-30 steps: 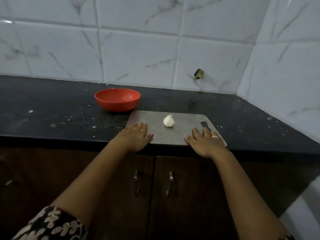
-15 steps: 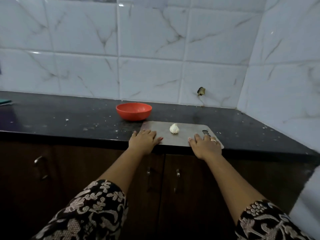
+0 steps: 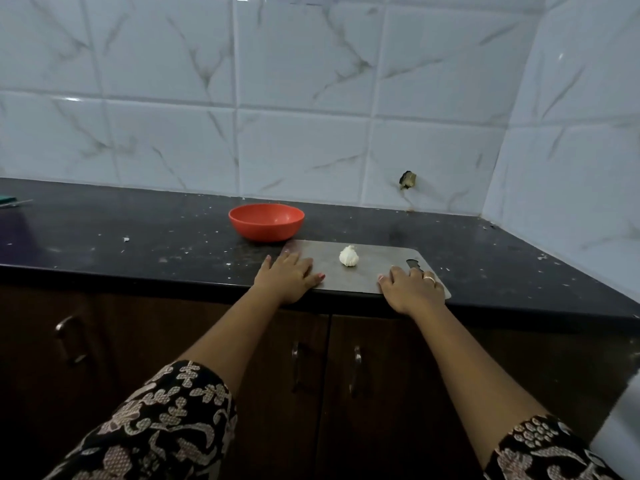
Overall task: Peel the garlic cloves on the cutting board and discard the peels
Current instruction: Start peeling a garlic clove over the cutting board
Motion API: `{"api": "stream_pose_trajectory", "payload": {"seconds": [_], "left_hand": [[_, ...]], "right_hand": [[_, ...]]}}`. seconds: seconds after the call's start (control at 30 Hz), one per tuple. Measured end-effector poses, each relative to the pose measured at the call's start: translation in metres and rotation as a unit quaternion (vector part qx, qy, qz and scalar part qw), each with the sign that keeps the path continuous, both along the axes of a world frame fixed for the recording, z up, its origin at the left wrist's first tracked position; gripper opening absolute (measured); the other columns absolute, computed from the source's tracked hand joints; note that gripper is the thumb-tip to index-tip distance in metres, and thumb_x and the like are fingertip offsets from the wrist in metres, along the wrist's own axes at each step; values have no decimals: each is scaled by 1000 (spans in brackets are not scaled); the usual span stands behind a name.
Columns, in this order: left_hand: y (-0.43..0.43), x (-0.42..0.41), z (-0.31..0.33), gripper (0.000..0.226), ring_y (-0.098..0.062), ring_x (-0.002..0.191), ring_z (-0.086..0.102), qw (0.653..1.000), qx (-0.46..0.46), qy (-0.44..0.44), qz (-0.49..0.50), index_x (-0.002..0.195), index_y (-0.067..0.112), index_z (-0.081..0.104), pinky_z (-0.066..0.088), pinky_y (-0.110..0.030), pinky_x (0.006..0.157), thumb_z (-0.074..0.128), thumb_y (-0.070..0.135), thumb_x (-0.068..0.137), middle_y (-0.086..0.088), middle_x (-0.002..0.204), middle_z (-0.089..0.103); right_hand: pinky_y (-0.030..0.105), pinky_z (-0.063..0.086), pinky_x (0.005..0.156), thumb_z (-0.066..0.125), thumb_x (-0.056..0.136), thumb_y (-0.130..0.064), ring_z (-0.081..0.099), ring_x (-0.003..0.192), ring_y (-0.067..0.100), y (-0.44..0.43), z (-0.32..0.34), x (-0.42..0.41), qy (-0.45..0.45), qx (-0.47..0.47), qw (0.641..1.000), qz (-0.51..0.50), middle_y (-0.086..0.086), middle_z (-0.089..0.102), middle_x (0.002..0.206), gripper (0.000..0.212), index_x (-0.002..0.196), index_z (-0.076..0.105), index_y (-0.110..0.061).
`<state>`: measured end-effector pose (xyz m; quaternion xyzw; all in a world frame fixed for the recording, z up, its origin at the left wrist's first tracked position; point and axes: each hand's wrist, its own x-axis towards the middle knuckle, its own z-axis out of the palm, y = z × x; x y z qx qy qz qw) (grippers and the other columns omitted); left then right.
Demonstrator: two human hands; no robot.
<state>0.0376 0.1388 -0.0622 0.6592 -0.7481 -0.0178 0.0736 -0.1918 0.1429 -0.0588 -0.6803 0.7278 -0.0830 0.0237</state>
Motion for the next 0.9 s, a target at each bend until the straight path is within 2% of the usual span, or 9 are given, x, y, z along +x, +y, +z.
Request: {"api": "stream_pose_trajectory", "payload": {"seconds": [0.1, 0.23, 0.37, 0.43, 0.53, 0.63, 0.7, 0.8, 0.9], "left_hand": [[-8, 4, 7, 70, -20, 149, -6, 994, -97, 28, 37, 153, 24, 12, -3, -49, 118, 29, 60, 96, -1, 162, -1], [-28, 15, 18, 72, -24, 148, -8, 974, -196, 50, 103, 153, 22, 9, -6, -55, 115, 36, 56, 96, -3, 162, -1], [-57, 24, 19, 65, -26, 148, -3, 975, -166, 54, 140, 149, 19, 23, 0, -60, 114, 45, 48, 96, -6, 160, 9], [-74, 29, 17, 51, -30, 142, 21, 973, -173, 85, 130, 137, 13, 39, 18, -62, 111, 53, 36, 94, -12, 149, 33], [-90, 35, 16, 33, -40, 109, 50, 964, -193, 139, 115, 118, 3, 47, 44, -55, 89, 58, 18, 91, -22, 115, 56], [-87, 42, 22, 13, -39, 85, 54, 960, -206, 154, 111, 98, 3, 51, 47, -49, 72, 59, 9, 89, -20, 89, 58], [-79, 45, 28, 11, -35, 79, 52, 962, -193, 162, 105, 91, 5, 50, 47, -48, 69, 61, 9, 88, -15, 83, 57], [-69, 49, 40, 17, -30, 77, 50, 967, -153, 175, 103, 83, 9, 47, 43, -43, 66, 63, 11, 87, -12, 82, 56], [-58, 49, 52, 17, -26, 76, 51, 971, -111, 183, 101, 83, 7, 50, 43, -40, 65, 64, 14, 87, -8, 82, 56]], "right_hand": [[53, 20, 114, 26, 100, -51, 23, 141, 35, -12, 11, 9, -15, -46, 999, 1, 14, 30, 153, 55, 143, 39, -19], [52, 27, 112, 36, 94, -62, 26, 141, 34, -34, 22, 30, -106, -64, 989, 82, 11, 28, 155, 68, 150, 28, -24], [50, 30, 108, 48, 87, -68, 33, 139, 32, -58, 9, 47, -143, -35, 983, 114, 6, 33, 153, 76, 149, 26, -30], [47, 32, 107, 52, 89, -61, 38, 135, 31, -68, 3, 52, -150, -51, 981, 110, 4, 40, 149, 69, 145, 33, -27], [41, 37, 100, 59, 90, -46, 45, 124, 30, -79, 0, 54, -162, -98, 977, 103, 4, 54, 135, 55, 136, 46, -20], [39, 43, 96, 68, 88, -26, 49, 119, 29, -84, 2, 54, -277, -96, 950, 104, 6, 59, 125, 58, 140, 43, -18], [37, 47, 93, 73, 84, -19, 54, 112, 28, -84, 5, 51, -338, -81, 933, 97, 5, 59, 116, 65, 141, 41, -19], [27, 46, 85, 78, 80, -17, 56, 101, 21, -86, 13, 44, -357, -51, 928, 96, -1, 54, 105, 69, 138, 41, -21], [21, 43, 81, 79, 79, -17, 58, 96, 17, -86, 16, 42, -369, -34, 924, 96, 0, 57, 107, 64, 133, 44, -20]]}}
